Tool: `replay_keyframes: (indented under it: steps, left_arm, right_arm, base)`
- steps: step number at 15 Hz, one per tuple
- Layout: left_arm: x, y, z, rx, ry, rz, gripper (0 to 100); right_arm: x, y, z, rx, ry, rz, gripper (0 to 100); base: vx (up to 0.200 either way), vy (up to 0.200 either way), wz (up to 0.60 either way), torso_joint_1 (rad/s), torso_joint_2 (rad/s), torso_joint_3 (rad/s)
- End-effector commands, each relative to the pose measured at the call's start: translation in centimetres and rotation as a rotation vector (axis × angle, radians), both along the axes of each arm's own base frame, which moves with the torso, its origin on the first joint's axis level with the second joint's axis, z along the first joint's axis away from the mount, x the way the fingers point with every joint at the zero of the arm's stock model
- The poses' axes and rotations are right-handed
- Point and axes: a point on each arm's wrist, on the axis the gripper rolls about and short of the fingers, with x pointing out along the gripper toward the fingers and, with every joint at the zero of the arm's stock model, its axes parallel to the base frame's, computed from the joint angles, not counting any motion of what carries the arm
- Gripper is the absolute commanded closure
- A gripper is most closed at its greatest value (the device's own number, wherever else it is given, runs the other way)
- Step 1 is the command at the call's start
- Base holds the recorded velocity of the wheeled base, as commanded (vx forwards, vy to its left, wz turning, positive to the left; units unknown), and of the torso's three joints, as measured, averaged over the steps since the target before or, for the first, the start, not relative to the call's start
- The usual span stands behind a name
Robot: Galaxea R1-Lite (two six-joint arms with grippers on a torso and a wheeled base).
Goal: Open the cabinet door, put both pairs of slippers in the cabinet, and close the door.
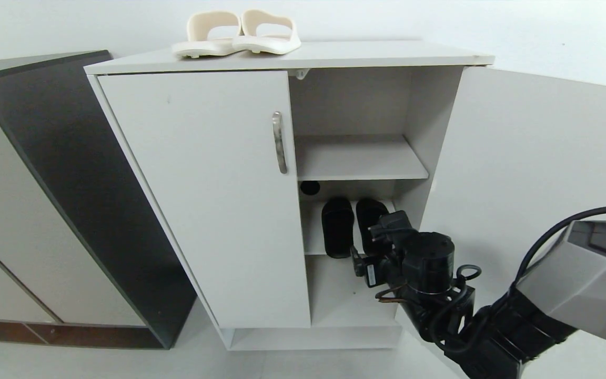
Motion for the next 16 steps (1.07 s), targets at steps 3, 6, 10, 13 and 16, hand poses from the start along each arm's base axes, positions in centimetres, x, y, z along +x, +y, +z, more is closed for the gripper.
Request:
replay_keyframes:
  steps: [3,6,10,13,16]
  left_arm:
    - [0.0,0.0,0.0,-0.001,0.002,0.0,100]
    - [0.0,0.0,0.0,0.0,0.002,0.0,100]
    - [0.0,0.0,0.0,0.0,0.002,0.0,100]
    - [0.0,0.0,0.0,0.0,0.002,0.0,100]
    - [0.0,0.0,0.0,0.0,0.002,0.0,100]
  right_arm:
    - [-2.0,-1.4,1.4,0.011,0.013,0.087,0]
    - [-2.2,-1.5,1.2,0.004,0.025,0.103,0]
    - [-3.0,-1.6,0.7,-0.008,0.052,0.17,0]
    - [-3.2,-1.6,0.7,-0.01,0.052,0.173,0]
    - [-3.1,-1.7,0.7,-0.012,0.051,0.17,0]
  base:
    - [0.0,0.0,0.0,0.0,0.0,0.0]
    - [0.0,0.067,0.0,-0.002,0.0,0.001]
    - [0.0,0.2,0.0,0.006,0.0,0.0]
    - [0.0,0.2,0.0,0.004,0.0,0.001]
    - [0.0,0.2,0.0,0.001,0.0,0.002]
